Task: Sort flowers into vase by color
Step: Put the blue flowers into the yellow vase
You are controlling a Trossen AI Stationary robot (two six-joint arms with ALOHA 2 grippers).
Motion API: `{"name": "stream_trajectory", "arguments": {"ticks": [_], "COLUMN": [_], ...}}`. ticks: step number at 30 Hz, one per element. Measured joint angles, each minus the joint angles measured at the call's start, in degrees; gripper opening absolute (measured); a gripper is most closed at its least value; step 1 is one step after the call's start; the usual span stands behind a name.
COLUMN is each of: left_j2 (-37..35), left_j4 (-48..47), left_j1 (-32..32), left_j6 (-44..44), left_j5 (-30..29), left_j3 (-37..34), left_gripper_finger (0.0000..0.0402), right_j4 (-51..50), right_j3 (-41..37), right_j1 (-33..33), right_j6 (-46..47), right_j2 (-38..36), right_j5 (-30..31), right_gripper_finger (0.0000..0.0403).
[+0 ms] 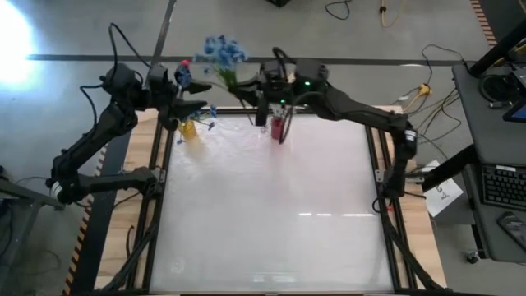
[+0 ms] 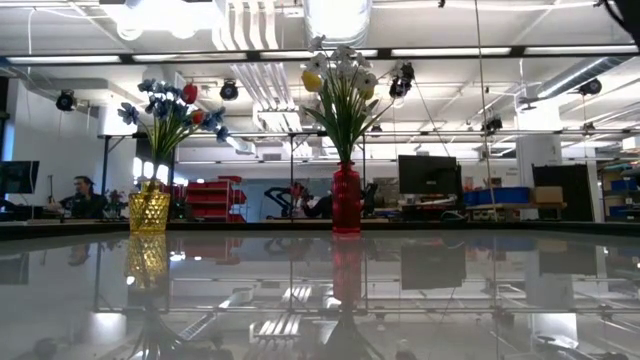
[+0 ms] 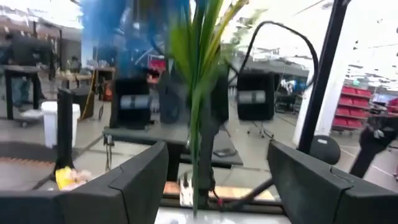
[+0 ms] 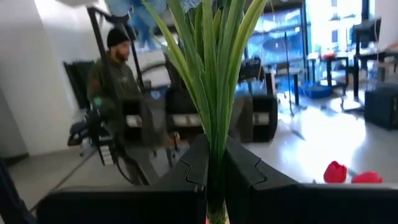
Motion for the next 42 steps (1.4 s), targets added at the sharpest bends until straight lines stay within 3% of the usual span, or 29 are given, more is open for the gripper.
{"name": "stream_trajectory", "arguments": {"ticks": [9,22,26,33,38,40,42], "left_j2": [3.16,7.53,8.35,8.6,7.31,6.67,6.22], "left_j4": [4.84,4.5,4.28,3.16,0.44,-7.14,-20.78], "left_j1": [-0.04,-0.04,-0.02,1.18,4.76,6.87,9.28], "left_j6": [-5.09,-5.69,-6.2,-4.62,-3.98,0.19,9.23], "left_j5": [-2.75,0.6,1.75,6.89,9.05,11.45,11.57], "left_j3": [0.02,0.02,0.02,0.02,1.88,4.79,9.64], "left_gripper_finger": [0.0242,0.0229,0.0185,0.0016,0.0014,0.0005,0.0003], "right_j4": [-5.2,-14.43,-15.68,-15.72,-16.49,-17.46,-19.28], "right_j3": [9.12,10.41,10.37,10.37,10.3,10.3,10.26], "right_j1": [-0.02,0.23,0.39,0.5,0.6,0.61,0.61], "right_j6": [-0.15,-0.71,-1.46,-1.64,-1.68,-1.76,-2.21], "right_j2": [8.46,9.89,9.82,9.61,9.15,8.35,7.01], "right_j5": [-4.12,-2.48,-1.48,-0.65,-0.67,-0.67,-0.65], "right_gripper_finger": [0.0018,0.0027,0.0036,0.0113,0.0192,0.0218,0.024]}}
